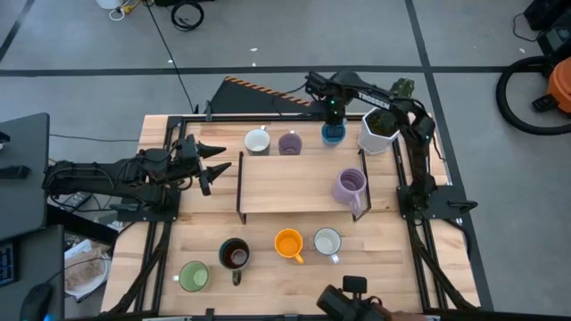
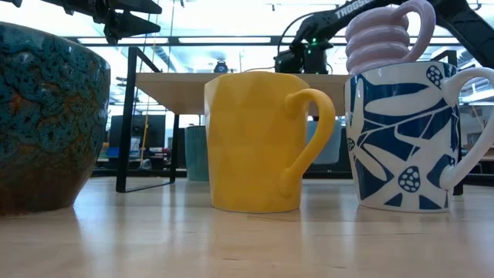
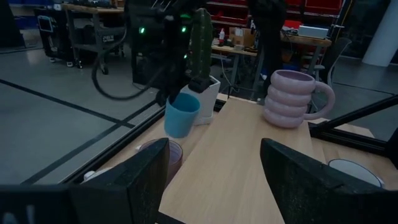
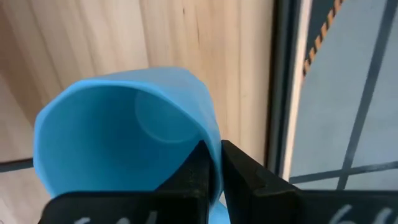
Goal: Place coffee mugs
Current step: Put the light blue cup on the shelf aligned with the purple cup
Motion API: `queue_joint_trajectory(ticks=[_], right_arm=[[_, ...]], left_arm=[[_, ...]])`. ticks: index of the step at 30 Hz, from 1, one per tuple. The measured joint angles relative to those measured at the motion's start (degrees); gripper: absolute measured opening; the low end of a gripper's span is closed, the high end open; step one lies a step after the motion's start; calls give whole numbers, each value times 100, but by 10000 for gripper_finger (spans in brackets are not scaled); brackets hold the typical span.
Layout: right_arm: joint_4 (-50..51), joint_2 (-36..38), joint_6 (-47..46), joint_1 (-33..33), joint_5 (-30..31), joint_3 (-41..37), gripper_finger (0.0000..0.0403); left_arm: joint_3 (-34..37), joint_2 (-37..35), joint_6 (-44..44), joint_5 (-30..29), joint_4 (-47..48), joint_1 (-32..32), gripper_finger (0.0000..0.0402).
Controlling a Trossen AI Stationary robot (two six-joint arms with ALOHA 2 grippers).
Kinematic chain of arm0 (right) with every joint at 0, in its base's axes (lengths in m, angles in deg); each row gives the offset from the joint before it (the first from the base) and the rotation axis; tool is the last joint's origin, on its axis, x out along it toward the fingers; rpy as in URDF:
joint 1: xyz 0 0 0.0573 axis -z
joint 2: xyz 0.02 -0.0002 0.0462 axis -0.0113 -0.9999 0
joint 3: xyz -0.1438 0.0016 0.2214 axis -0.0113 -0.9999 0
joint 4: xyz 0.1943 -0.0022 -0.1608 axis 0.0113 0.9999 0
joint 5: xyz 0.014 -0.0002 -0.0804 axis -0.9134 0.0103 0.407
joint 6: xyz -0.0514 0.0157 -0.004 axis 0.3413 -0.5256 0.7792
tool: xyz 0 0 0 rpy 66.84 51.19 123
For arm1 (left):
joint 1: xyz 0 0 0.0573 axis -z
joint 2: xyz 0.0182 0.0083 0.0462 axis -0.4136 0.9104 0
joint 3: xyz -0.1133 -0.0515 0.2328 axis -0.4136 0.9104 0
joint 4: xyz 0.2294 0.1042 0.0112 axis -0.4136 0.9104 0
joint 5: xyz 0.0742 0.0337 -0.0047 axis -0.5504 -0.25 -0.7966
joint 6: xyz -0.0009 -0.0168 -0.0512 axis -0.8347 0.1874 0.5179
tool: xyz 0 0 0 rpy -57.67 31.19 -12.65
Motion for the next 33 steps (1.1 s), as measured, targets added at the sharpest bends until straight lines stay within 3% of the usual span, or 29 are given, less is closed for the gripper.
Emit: queue_joint_trajectory(ticks=[12, 22, 30, 33], right_arm=[[-259, 1273, -180, -2, 233, 2, 28], [105, 2245, -915, -563, -202, 6, 28], [1170, 2542, -923, -1025, -395, 4, 29], [1205, 2544, -751, -1025, -742, 4, 30]], left_arm=[[0, 0, -48, -131, -81, -2, 258], [0, 9, 68, -131, -159, -3, 258], [0, 13, 107, -40, -278, -3, 258], [0, 13, 109, -17, -350, -3, 258]])
